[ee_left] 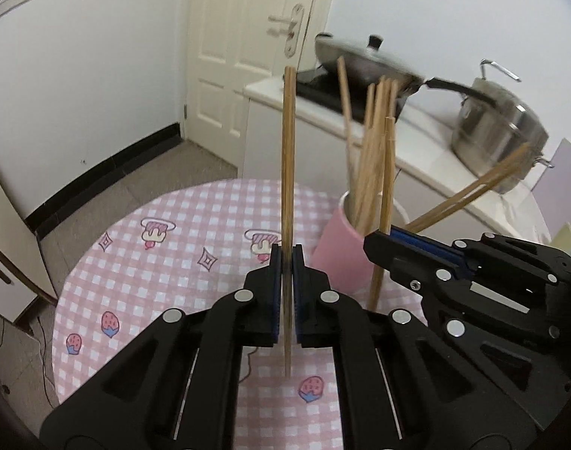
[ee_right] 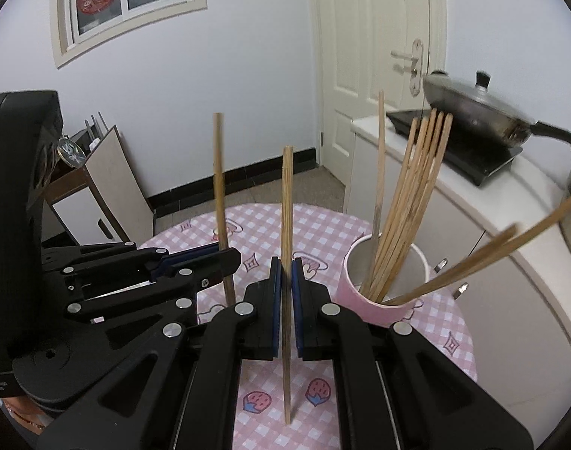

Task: Organize utensils
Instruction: 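Lower the right gripper's chopstick into the pink cup while the left gripper lowers its own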

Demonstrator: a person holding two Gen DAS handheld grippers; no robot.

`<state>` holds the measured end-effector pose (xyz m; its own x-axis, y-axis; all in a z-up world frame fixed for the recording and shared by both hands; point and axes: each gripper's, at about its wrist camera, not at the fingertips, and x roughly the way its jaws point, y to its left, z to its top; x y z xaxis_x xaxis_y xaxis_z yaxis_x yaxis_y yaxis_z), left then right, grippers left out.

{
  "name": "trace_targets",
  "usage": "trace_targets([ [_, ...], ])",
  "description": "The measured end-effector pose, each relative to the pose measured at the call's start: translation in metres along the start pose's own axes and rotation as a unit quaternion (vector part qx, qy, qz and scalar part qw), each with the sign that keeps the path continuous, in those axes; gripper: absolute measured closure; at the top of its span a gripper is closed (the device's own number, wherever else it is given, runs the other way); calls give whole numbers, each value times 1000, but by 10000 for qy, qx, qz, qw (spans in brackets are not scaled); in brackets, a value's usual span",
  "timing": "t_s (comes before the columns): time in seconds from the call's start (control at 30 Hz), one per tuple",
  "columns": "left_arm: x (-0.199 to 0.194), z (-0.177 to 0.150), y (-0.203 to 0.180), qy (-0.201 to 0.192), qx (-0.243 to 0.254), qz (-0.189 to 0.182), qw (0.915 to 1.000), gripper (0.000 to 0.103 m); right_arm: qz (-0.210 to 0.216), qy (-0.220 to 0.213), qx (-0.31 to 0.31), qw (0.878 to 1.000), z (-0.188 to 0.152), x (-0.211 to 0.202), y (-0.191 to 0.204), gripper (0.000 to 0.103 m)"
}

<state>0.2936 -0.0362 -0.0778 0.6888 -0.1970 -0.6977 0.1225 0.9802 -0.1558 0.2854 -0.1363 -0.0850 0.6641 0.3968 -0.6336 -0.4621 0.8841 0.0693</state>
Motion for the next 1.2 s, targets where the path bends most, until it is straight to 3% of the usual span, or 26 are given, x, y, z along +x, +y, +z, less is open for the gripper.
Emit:
trace_targets([
  [0.23,-44,6,-20,-547,126,-128,9983,97,-62,-491,-76,9987,10,-47,3,99],
  [0.6,-85,38,-46,-1564,156,-370,9869,97,-327,-1430,-167,9890,47,-105,-14,99],
  [0.87,-71,65,-51,-1892,-91,-421,9810,97,-438,-1915,141,9804,67,-106,-56,99],
  [1.03,-49,73,-56,-1864,-78,-439,9815,97,-383,-2119,346,9759,68,-96,-84,99],
  [1.2,-19,70,-56,-1706,-20,-426,9844,97,-361,-2023,400,9778,63,-74,-102,99],
])
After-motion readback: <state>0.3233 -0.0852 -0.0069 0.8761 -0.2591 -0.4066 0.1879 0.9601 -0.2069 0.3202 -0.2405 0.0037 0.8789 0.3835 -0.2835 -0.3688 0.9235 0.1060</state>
